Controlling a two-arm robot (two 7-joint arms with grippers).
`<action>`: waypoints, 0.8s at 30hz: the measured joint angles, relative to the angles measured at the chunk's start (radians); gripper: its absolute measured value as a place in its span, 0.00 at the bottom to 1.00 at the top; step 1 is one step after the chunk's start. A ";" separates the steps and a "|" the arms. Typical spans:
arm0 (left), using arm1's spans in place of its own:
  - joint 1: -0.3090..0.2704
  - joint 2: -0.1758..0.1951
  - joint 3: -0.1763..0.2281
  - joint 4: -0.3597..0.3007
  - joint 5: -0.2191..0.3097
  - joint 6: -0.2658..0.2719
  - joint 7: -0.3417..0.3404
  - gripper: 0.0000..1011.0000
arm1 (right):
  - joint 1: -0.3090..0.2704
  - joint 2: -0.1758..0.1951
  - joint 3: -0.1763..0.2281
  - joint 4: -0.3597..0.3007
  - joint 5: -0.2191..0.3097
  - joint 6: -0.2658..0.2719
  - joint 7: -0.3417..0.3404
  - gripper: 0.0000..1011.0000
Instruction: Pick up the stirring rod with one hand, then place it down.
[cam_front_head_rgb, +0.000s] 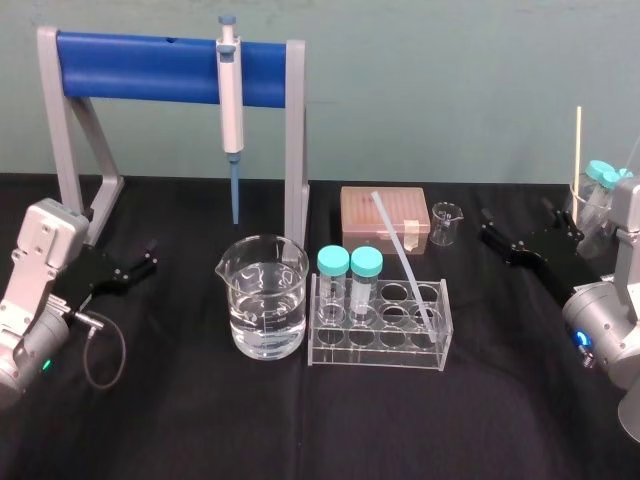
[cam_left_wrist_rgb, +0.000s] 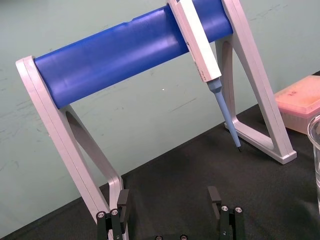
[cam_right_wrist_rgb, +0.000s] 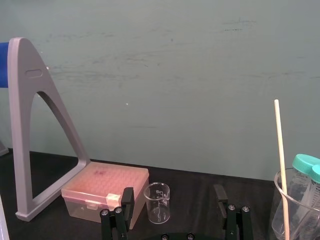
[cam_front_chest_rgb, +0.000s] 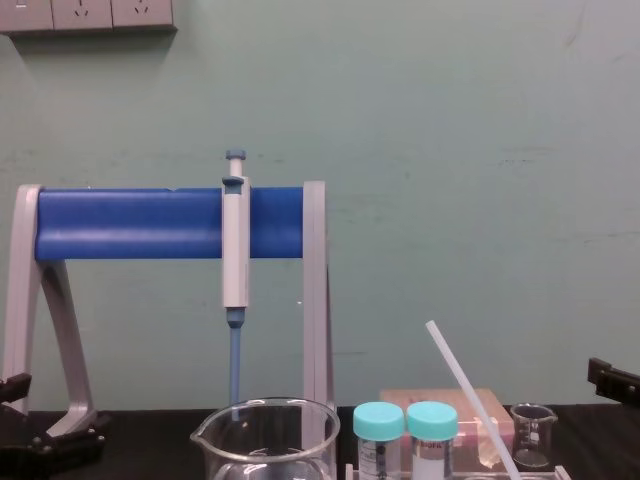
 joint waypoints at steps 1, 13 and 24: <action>0.000 0.000 0.000 0.000 0.000 0.000 0.000 0.99 | 0.000 0.000 0.000 0.000 0.001 0.000 0.000 0.99; 0.000 0.000 0.000 0.000 0.000 0.000 0.000 0.99 | 0.000 0.001 -0.001 -0.002 0.004 -0.003 0.001 0.99; 0.000 0.000 0.000 0.000 0.000 0.000 0.000 0.99 | 0.000 0.002 -0.001 -0.003 0.005 -0.004 0.001 0.99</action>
